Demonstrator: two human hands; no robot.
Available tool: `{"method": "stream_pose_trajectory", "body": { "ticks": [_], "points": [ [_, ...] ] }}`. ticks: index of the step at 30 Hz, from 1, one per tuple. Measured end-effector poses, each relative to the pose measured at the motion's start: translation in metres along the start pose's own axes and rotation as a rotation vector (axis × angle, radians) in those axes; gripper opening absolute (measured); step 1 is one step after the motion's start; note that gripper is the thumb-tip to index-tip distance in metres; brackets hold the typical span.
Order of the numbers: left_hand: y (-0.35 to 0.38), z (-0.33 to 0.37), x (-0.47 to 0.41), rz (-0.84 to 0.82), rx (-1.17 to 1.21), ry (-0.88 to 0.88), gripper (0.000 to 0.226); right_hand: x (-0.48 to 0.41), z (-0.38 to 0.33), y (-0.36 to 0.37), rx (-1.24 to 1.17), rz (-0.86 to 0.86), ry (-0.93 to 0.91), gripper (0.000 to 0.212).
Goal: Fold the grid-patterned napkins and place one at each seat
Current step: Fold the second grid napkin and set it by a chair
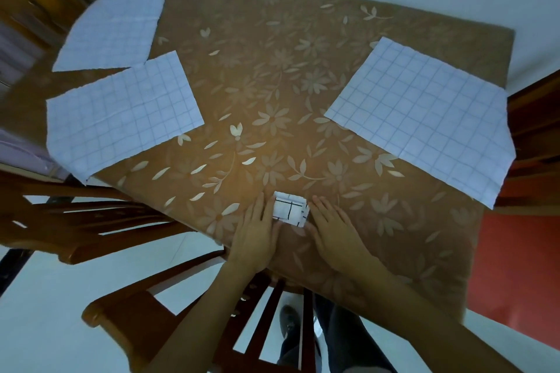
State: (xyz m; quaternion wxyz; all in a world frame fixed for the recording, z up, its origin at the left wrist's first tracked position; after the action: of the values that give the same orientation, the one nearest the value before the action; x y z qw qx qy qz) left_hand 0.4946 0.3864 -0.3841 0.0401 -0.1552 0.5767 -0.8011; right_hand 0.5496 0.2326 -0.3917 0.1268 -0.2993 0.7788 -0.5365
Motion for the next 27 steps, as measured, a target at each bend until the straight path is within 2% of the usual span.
{"method": "stream_pose_trajectory", "body": {
  "ticks": [2,5,9,15,18,21,24,27],
  "points": [
    [-0.018,0.006,0.007,0.047,0.052,0.016,0.058,0.006,-0.002,-0.022,-0.092,0.038,0.026,0.049],
    [-0.046,0.014,0.02,0.111,0.012,0.047,0.049,0.02,-0.001,-0.055,-0.175,0.136,0.076,0.04],
    [-0.07,0.025,0.04,0.15,0.034,0.091,0.036,0.052,-0.002,-0.089,-0.146,0.127,0.15,0.041],
    [-0.072,0.053,0.06,0.08,0.128,0.172,0.028,0.104,0.014,-0.114,-0.112,0.141,0.253,0.048],
    [-0.076,0.079,0.063,0.046,0.154,0.191,0.028,0.121,0.024,-0.132,-0.152,0.157,0.268,0.043],
    [-0.081,0.109,0.063,0.09,0.232,0.231,0.022,0.137,0.04,-0.154,-0.132,0.187,0.286,0.046],
    [-0.085,0.145,0.067,0.12,0.172,0.268,0.019,0.155,0.067,-0.167,-0.161,0.212,0.316,0.046],
    [-0.078,0.185,0.07,0.076,0.188,0.265,0.026,0.173,0.102,-0.177,-0.176,0.262,0.348,0.034]
  ]
}}
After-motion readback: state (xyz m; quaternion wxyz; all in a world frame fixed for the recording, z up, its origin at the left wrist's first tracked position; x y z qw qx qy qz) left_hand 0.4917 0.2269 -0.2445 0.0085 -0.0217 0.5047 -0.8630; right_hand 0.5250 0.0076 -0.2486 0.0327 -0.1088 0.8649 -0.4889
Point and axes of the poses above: each hand's wrist, its own x-axis away from the middle knuckle, its own y-axis out of the palm, z = x × y, the point moved 8 cm from there along -x, towards the middle knuckle, and after that the axes turned 10 degrees about z, right-handed, at the moved point
